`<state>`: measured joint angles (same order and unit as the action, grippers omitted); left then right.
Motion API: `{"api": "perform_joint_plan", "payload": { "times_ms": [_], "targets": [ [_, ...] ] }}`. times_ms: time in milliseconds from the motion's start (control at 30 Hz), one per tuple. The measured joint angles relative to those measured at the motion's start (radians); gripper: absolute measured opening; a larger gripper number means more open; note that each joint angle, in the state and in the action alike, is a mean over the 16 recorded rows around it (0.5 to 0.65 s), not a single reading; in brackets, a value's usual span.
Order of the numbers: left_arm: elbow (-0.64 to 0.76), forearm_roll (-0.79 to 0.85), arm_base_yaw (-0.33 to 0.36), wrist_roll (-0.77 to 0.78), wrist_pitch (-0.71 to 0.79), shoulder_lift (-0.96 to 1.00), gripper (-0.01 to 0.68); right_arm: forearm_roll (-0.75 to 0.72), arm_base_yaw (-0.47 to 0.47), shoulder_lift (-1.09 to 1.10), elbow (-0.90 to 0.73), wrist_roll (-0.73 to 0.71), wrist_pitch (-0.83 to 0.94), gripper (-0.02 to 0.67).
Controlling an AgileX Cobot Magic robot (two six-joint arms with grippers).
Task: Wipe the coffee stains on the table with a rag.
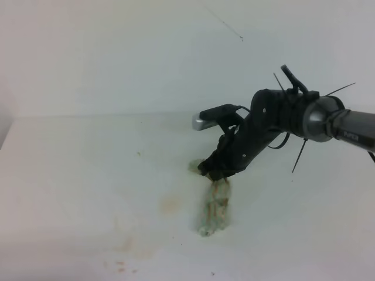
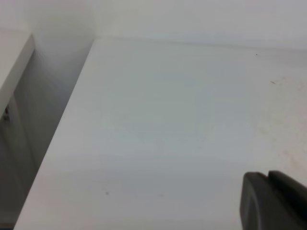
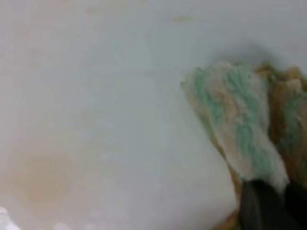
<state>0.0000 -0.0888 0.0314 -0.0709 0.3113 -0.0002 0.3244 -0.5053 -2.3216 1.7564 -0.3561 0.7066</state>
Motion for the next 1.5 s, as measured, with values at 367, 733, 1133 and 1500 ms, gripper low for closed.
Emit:
{"api": "perform_joint_plan", "payload": {
  "times_ms": [367,733,1133,1500],
  "targets": [
    [0.0,0.0,0.0,0.0,0.0,0.0,-0.003,0.079,-0.051,-0.001,0.001,-0.06,0.027,0.0],
    [0.0,0.0,0.0,0.0,0.0,0.0,-0.003,0.166,-0.169,-0.002,0.0,-0.113,-0.006,0.0],
    [0.0,0.0,0.0,0.0,0.0,0.0,-0.003,0.134,-0.014,0.003,-0.001,-0.091,-0.025,0.0],
    [0.0,0.0,0.0,0.0,0.0,0.0,-0.003,0.1,0.098,0.116,-0.018,-0.13,-0.013,0.002]
  ]
}}
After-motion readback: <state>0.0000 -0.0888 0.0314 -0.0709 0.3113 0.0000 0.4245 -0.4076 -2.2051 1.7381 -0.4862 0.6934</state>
